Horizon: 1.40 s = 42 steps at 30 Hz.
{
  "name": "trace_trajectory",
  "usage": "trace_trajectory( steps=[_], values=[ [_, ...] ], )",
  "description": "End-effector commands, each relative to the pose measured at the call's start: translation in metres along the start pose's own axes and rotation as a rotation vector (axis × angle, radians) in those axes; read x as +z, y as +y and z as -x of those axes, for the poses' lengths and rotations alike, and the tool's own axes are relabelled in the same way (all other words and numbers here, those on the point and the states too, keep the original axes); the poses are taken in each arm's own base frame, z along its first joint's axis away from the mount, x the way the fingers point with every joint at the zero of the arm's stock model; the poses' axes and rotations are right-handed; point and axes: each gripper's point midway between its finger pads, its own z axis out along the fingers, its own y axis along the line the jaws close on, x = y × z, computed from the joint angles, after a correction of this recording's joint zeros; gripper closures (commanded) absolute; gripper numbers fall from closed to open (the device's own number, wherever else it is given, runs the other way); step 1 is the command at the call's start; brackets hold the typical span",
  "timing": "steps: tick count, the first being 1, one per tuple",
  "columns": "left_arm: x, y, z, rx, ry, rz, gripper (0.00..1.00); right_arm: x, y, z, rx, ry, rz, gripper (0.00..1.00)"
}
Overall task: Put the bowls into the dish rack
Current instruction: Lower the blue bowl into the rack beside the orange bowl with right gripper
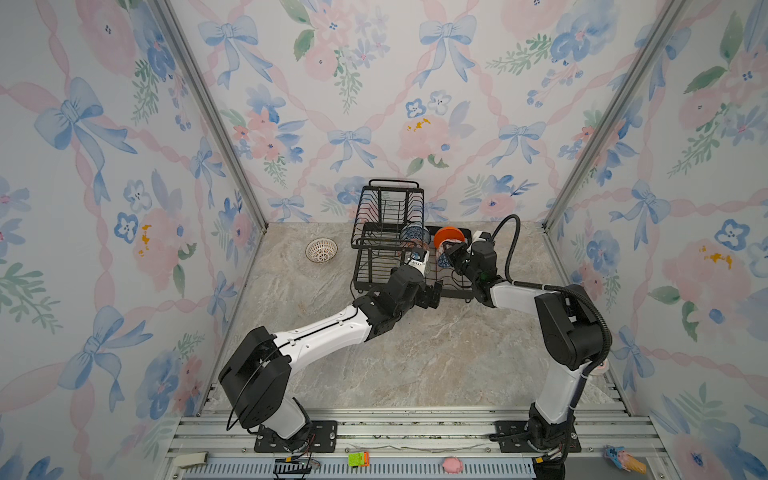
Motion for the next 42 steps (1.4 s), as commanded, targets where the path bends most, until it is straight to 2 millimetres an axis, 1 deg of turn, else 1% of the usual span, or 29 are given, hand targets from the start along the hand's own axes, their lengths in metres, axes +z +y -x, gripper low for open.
trace_trajectory(
  steps=[1,8,12,18,23,28,32,35,42],
  values=[
    [-0.003,0.002,0.003,-0.027,-0.017,-0.014,0.02,0.006,0.043,0.018,-0.040,-0.077,0.163,1.00],
    [0.001,0.009,-0.005,-0.035,0.003,-0.007,0.02,0.018,0.031,0.020,-0.020,-0.105,0.200,1.00],
    [0.001,0.011,-0.006,-0.039,0.005,-0.009,0.02,0.020,0.032,0.022,-0.019,-0.133,0.242,1.00],
    [0.000,0.013,-0.011,-0.047,0.014,-0.003,0.02,0.024,0.022,0.021,-0.008,-0.149,0.224,1.00],
    [-0.002,0.015,-0.012,-0.046,0.012,0.002,0.02,0.025,0.015,0.024,0.032,-0.180,0.263,1.00],
    [-0.003,0.016,-0.014,-0.041,0.015,0.007,0.02,0.029,0.005,0.023,0.051,-0.193,0.250,1.00],
    [-0.004,0.018,-0.014,-0.042,0.015,0.010,0.02,0.026,-0.004,0.022,0.046,-0.212,0.207,1.00],
    [-0.004,0.018,-0.015,-0.044,0.016,0.009,0.02,0.027,-0.009,0.018,0.049,-0.199,0.185,0.98],
    [-0.003,0.017,-0.015,-0.046,0.018,0.004,0.02,0.021,-0.021,0.014,0.086,-0.216,0.128,0.95]
  ],
)
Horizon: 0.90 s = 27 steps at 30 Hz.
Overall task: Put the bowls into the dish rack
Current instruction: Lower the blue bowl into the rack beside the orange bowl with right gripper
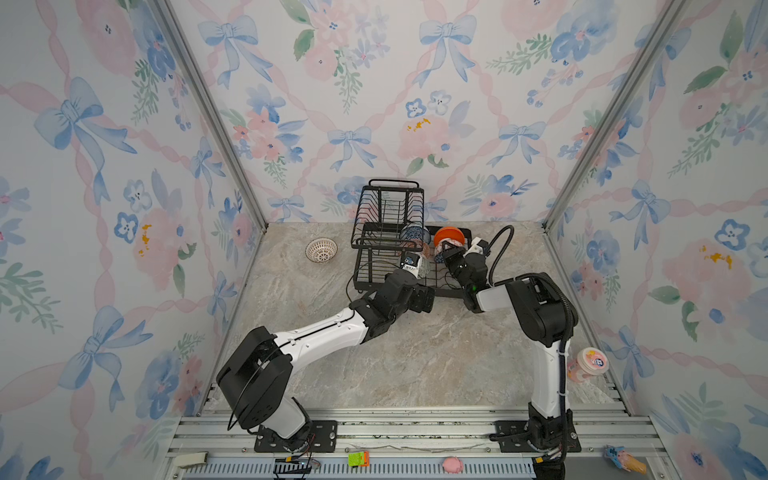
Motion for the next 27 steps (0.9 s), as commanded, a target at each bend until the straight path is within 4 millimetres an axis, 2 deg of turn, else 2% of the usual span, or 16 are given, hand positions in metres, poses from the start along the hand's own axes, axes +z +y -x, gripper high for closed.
trace_trajectory(
  steps=[1,11,14,18,27],
  values=[
    [-0.007,0.001,0.011,-0.029,-0.032,-0.011,0.02,-0.007,0.016,0.009,0.020,-0.058,0.021,0.95],
    [-0.004,0.001,0.005,-0.040,-0.016,-0.015,0.02,-0.019,-0.005,0.007,0.098,-0.117,-0.095,0.90],
    [-0.005,0.001,0.005,-0.039,-0.018,-0.013,0.02,-0.019,-0.013,0.006,0.128,-0.121,-0.127,0.85],
    [-0.004,0.001,0.003,-0.041,-0.013,-0.015,0.02,-0.019,-0.016,0.005,0.139,-0.122,-0.142,0.79],
    [-0.008,0.002,0.002,-0.050,-0.012,-0.018,0.02,-0.022,-0.010,0.009,0.139,-0.124,-0.147,0.74]
  ],
)
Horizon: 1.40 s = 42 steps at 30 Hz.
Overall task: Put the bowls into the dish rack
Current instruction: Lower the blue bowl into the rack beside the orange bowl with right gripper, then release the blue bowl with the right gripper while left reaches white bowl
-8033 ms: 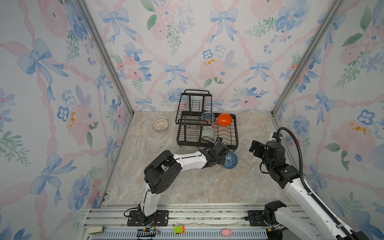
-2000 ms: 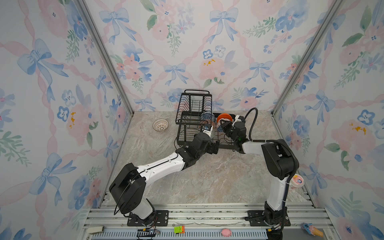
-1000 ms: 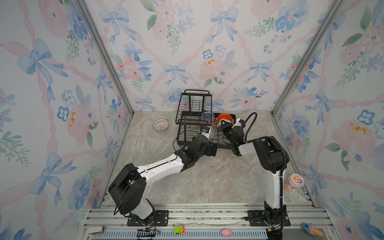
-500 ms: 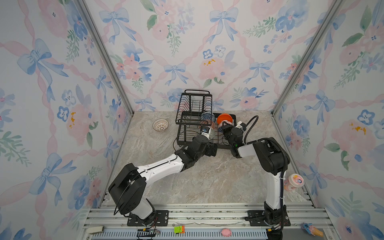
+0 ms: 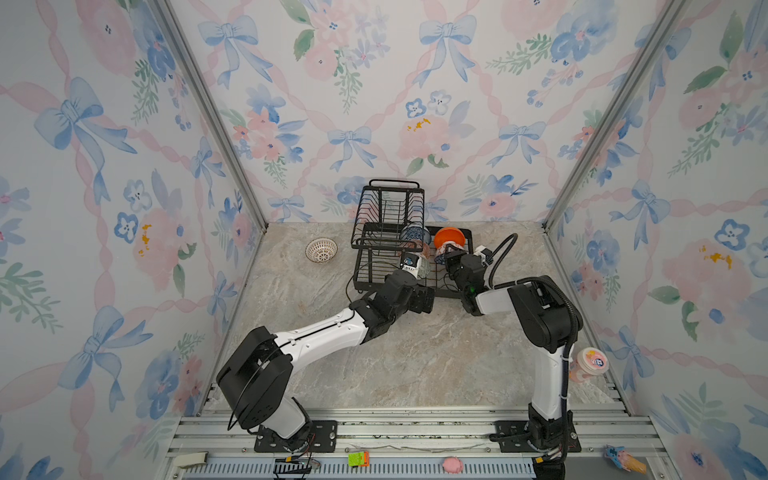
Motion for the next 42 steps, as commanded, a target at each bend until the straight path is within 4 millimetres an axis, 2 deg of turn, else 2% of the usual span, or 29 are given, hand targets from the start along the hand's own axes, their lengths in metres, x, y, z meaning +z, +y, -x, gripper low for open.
trace_trajectory(
  steps=[1,10,20,26,31,32,37,42],
  values=[
    [-0.009,0.003,0.007,-0.028,-0.024,-0.011,0.02,-0.007,0.001,0.005,-0.006,-0.019,-0.027,0.73],
    [-0.021,0.006,0.010,-0.034,-0.031,0.002,0.02,-0.013,0.014,0.008,0.012,-0.014,-0.006,0.66],
    [-0.033,0.015,0.001,-0.045,-0.006,0.024,0.02,-0.031,0.041,0.022,-0.002,0.000,0.012,0.62],
    [-0.043,0.027,-0.005,-0.066,0.006,0.050,0.02,-0.047,0.046,0.033,-0.023,0.019,-0.011,0.59],
    [-0.056,0.052,-0.005,-0.141,0.002,0.058,0.02,-0.065,0.049,0.047,-0.087,0.051,-0.049,0.50],
    [-0.058,0.059,-0.005,-0.163,0.002,0.055,0.02,-0.069,0.045,0.048,-0.114,0.066,-0.072,0.49],
    [-0.068,0.103,-0.012,-0.282,0.027,0.077,0.02,-0.089,0.056,0.043,-0.260,0.144,-0.086,0.37],
    [-0.080,0.166,-0.023,-0.481,0.027,0.160,0.02,-0.107,0.064,0.043,-0.408,0.194,-0.114,0.07]
  ],
)
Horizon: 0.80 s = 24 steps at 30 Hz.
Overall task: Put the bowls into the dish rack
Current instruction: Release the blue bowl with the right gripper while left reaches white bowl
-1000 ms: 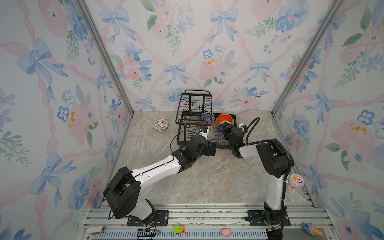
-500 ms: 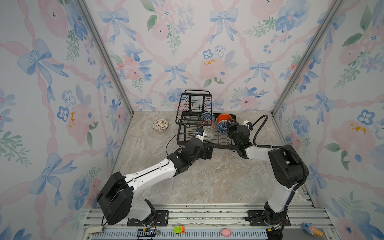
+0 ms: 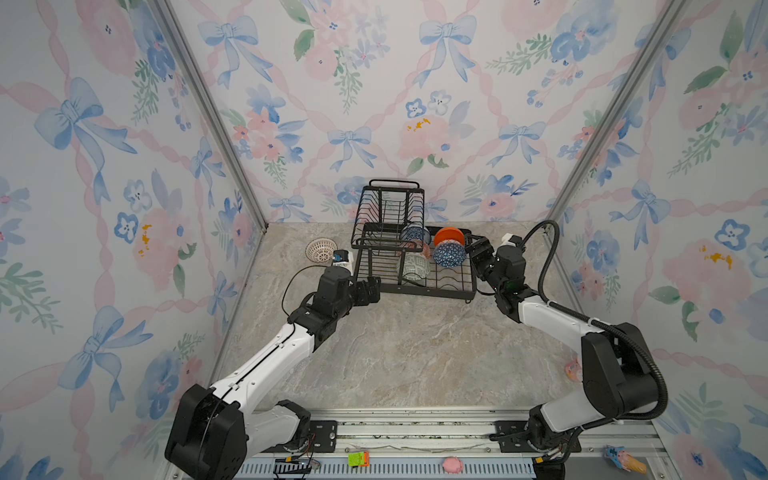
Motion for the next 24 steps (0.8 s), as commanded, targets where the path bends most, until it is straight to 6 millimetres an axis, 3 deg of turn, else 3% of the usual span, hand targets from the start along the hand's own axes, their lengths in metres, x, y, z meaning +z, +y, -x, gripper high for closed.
trace_trajectory(
  steps=[1,2,8,11,12,16,19,24],
  values=[
    [-0.003,0.033,-0.004,-0.166,0.044,0.022,0.02,-0.014,-0.007,-0.010,-0.165,0.079,-0.068,0.03],
    [-0.002,0.054,-0.017,-0.227,0.065,0.066,0.02,-0.018,-0.002,-0.009,-0.202,0.084,-0.068,0.03],
    [-0.005,0.113,-0.006,-0.428,-0.006,0.241,0.02,-0.041,0.029,-0.006,-0.420,0.070,-0.040,0.03],
    [-0.002,0.134,0.002,-0.501,-0.037,0.308,0.02,-0.049,0.041,-0.016,-0.488,0.068,-0.006,0.03],
    [0.000,0.135,0.015,-0.512,-0.059,0.309,0.02,-0.050,0.044,-0.020,-0.507,0.066,0.008,0.03],
    [0.012,0.156,0.033,-0.546,-0.059,0.395,0.02,-0.060,0.052,-0.040,-0.598,0.074,0.073,0.03],
    [0.026,0.173,0.039,-0.621,-0.048,0.420,0.02,-0.069,0.054,-0.041,-0.622,0.044,0.111,0.03],
    [0.066,0.195,0.038,-0.702,0.009,0.440,0.02,-0.090,0.087,-0.042,-0.685,0.009,0.235,0.03]
  ],
)
